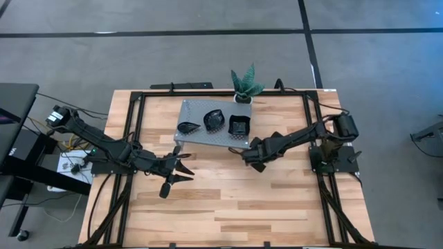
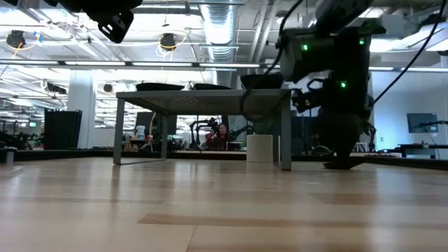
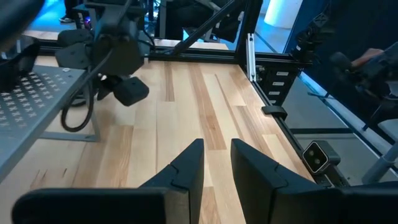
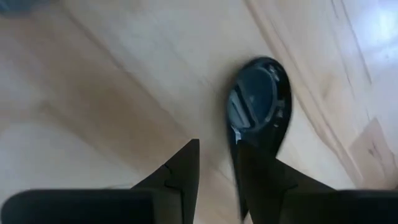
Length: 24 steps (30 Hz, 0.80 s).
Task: Pick & Place Mini shaped plates
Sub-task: Stack the drop shaped plate on top of the drop shaped plates on the shelf
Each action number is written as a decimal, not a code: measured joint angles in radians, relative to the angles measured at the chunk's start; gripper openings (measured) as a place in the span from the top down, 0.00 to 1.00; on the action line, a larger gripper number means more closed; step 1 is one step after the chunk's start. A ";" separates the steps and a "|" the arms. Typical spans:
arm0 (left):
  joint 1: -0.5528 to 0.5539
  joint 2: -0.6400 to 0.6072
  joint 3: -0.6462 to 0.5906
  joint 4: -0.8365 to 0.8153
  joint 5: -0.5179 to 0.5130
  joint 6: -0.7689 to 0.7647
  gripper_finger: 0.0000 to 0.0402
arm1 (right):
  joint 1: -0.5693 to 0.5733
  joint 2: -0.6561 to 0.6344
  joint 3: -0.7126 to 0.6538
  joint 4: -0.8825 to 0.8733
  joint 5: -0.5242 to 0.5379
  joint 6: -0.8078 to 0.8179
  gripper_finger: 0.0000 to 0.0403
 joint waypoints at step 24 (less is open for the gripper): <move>0.000 0.000 0.000 0.000 0.000 -0.004 0.80 | 0.003 0.001 -0.072 0.014 -0.023 -0.015 0.97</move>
